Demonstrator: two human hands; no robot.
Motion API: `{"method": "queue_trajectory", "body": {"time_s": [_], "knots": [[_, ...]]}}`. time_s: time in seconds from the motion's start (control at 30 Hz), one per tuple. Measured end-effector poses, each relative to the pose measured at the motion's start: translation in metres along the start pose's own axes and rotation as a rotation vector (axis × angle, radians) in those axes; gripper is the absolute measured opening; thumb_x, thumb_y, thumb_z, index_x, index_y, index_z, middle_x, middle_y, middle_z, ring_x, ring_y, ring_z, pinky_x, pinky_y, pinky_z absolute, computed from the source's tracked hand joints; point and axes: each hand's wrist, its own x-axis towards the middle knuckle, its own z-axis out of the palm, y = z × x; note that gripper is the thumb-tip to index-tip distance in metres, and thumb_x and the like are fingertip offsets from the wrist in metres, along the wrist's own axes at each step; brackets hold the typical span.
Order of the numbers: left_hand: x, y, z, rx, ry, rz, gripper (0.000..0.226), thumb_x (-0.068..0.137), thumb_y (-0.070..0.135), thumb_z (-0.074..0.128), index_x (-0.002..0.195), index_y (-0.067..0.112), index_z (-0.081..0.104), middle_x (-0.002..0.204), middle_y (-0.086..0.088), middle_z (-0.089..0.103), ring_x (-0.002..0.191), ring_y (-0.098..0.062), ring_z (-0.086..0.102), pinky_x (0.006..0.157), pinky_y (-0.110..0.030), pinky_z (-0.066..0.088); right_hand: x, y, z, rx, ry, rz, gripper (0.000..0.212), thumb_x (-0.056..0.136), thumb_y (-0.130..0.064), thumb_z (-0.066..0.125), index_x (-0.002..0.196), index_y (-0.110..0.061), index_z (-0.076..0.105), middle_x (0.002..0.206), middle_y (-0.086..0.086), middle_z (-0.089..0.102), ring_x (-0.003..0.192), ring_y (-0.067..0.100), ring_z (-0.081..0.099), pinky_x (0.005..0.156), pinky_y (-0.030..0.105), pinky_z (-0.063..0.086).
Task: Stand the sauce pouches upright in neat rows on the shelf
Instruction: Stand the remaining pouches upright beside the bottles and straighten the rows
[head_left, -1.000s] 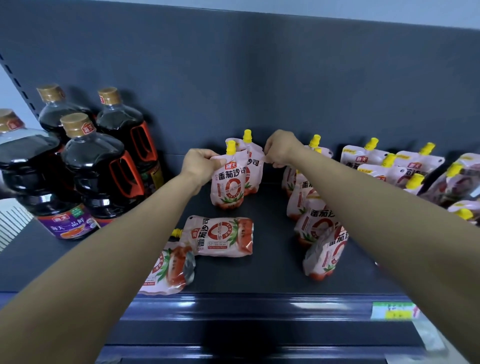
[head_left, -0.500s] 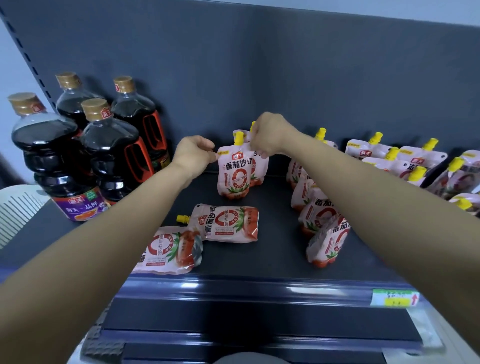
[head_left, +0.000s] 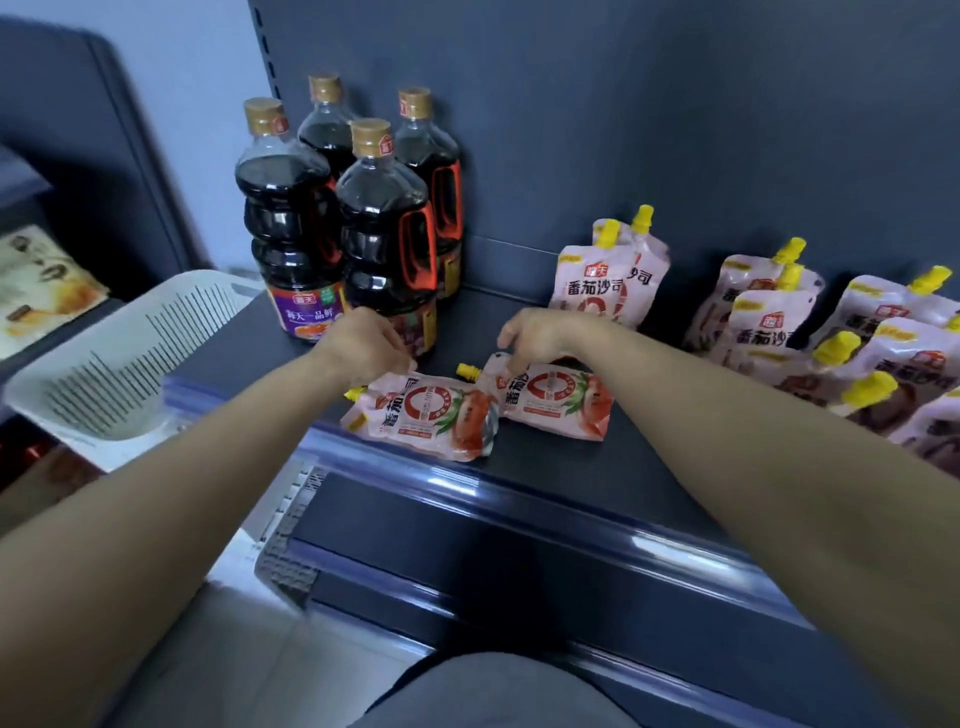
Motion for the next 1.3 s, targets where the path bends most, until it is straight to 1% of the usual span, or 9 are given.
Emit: {"method": "queue_trajectory", "body": {"time_s": [0.17,0.43,0.6,0.67,0.87,0.97,1.07,1.17,1.3], "knots": [[-0.01,-0.027,0.003,0.097,-0.081,-0.185,0.039,0.077,0.029,0.073,0.056,0.01,0.047,0.057,-0.004,0.051,0.05,-0.014,0.044,0.046,-0.025,0.033,0.007,-0.002,0.013,-0.035,0.002,0.003,0.055,0.085,-0.032,0.067,0.128,-0.002,0.053,0.131,0.013,0.054,0.115,0.03,0.055,0.099,0.037,0.047],[-0.014,-0.026,0.018,0.119,-0.115,-0.308,0.038,0.075,0.031,0.075,0.086,0.001,0.053,0.074,-0.007,0.056,0.066,-0.02,0.051,0.062,-0.029,0.039,0.012,0.002,0.018,0.068,0.08,0.072,0.04,0.079,-0.027,0.073,0.105,-0.003,0.056,0.097,0.008,0.053,0.083,0.023,0.052,0.06,0.024,0.04],[-0.015,-0.023,0.021,0.143,-0.12,-0.357,0.04,0.074,0.018,0.076,0.104,-0.003,0.058,0.096,-0.011,0.057,0.089,-0.027,0.055,0.073,-0.029,0.043,0.007,0.005,0.012,0.15,0.248,0.084,0.036,0.086,-0.019,0.066,0.114,0.004,0.061,0.103,0.016,0.063,0.096,0.026,0.061,0.08,0.029,0.05],[-0.015,-0.02,0.021,0.089,-0.124,-0.363,0.037,0.074,0.015,0.077,0.1,-0.002,0.057,0.096,-0.012,0.056,0.086,-0.026,0.052,0.072,-0.029,0.042,-0.001,0.01,0.005,0.168,0.337,0.11,0.029,0.088,-0.018,0.063,0.108,0.003,0.063,0.1,0.017,0.064,0.092,0.029,0.062,0.071,0.03,0.05],[-0.011,0.007,0.026,-0.274,-0.064,-0.273,0.004,0.085,0.003,0.059,0.087,0.002,0.055,0.085,-0.014,0.056,0.072,-0.022,0.051,0.053,-0.026,0.041,-0.027,0.03,-0.021,0.24,0.494,0.163,0.01,0.09,-0.006,0.052,0.099,-0.008,0.056,0.078,0.002,0.049,0.087,0.023,0.05,0.06,0.023,0.037],[-0.009,0.032,0.024,-0.581,-0.066,-0.221,0.016,0.086,-0.012,0.045,0.086,0.001,0.054,0.093,-0.016,0.061,0.08,-0.025,0.063,0.056,-0.034,0.057,-0.039,0.039,-0.03,0.277,0.584,0.202,0.02,0.09,-0.005,0.048,0.106,-0.004,0.06,0.092,0.007,0.057,0.099,0.026,0.057,0.073,0.027,0.04],[-0.014,0.056,0.022,-0.63,-0.066,-0.088,0.026,0.085,-0.016,0.041,0.071,0.004,0.05,0.073,-0.011,0.059,0.054,-0.017,0.062,0.039,-0.026,0.054,-0.052,0.049,-0.032,0.349,0.689,0.264,0.018,0.088,-0.004,0.05,0.101,-0.009,0.061,0.1,0.008,0.062,0.112,0.028,0.057,0.081,0.025,0.044],[-0.016,0.07,0.025,-0.614,-0.053,0.006,0.027,0.085,-0.012,0.046,0.067,0.008,0.049,0.072,-0.011,0.057,0.061,-0.019,0.06,0.04,-0.026,0.055,-0.064,0.056,-0.029,0.453,0.739,0.258,0.019,0.085,0.003,0.045,0.077,-0.013,0.05,0.109,0.008,0.059,0.115,0.029,0.055,0.087,0.031,0.049],[-0.016,0.082,0.028,-0.568,-0.058,0.105,0.026,0.084,-0.008,0.051,0.066,0.009,0.048,0.07,-0.009,0.055,0.063,-0.02,0.059,0.045,-0.025,0.055,-0.078,0.058,-0.026,0.431,0.731,0.31,0.027,0.085,0.004,0.043,0.063,-0.011,0.045,0.09,0.007,0.051,0.088,0.026,0.053,0.074,0.028,0.042]]}}
